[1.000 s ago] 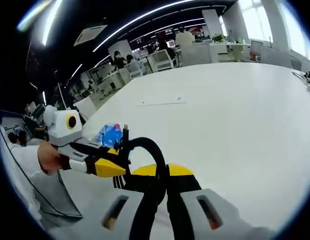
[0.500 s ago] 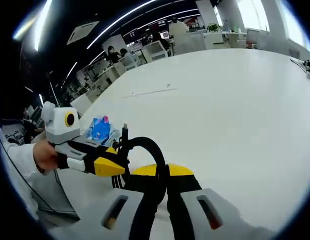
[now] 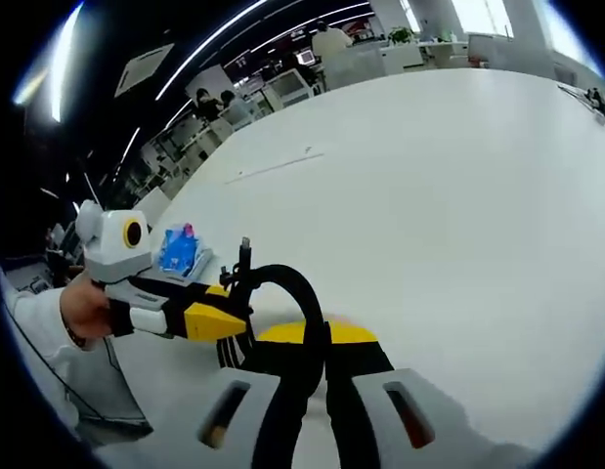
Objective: Arrange the tabletop items into an orderly group along one side of the table until the central work area is clear of visible clutter.
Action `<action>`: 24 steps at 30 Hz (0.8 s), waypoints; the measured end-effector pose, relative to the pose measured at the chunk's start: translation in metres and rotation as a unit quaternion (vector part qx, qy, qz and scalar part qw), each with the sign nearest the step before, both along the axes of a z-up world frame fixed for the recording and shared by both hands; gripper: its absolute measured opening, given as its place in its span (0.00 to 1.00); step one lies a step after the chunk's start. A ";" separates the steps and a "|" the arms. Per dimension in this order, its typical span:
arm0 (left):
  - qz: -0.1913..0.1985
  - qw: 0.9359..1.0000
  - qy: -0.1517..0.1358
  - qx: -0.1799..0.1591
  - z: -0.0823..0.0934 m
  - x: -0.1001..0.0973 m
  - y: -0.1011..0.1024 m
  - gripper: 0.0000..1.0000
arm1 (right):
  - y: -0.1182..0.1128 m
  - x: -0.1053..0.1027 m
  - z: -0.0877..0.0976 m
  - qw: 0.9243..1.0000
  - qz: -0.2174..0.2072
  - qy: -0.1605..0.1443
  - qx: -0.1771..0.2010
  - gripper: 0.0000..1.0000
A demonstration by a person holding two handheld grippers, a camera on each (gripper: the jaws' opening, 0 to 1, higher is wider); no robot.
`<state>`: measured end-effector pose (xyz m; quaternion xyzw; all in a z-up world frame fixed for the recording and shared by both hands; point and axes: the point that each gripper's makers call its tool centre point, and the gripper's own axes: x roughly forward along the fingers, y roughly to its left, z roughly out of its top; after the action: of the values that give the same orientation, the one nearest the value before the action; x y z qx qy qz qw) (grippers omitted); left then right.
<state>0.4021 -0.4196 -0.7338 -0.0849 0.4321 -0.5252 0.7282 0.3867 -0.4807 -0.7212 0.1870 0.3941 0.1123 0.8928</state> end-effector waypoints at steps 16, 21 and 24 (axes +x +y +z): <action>0.014 0.999 0.001 0.043 -0.023 0.005 0.001 0.15 | 0.000 0.003 -0.024 1.000 -0.003 0.020 0.008 0.03; 0.014 0.999 0.003 0.044 -0.023 0.006 0.000 0.15 | -0.004 0.004 -0.028 0.999 -0.017 0.024 0.017 0.03; 0.017 0.999 0.006 0.044 -0.023 0.006 0.001 0.14 | -0.007 0.005 -0.032 0.999 -0.020 0.028 0.018 0.03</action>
<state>0.4084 -0.4190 -0.7570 -0.0632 0.4575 -0.4929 0.7374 0.3915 -0.4875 -0.7531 0.2135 0.4130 0.0964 0.8801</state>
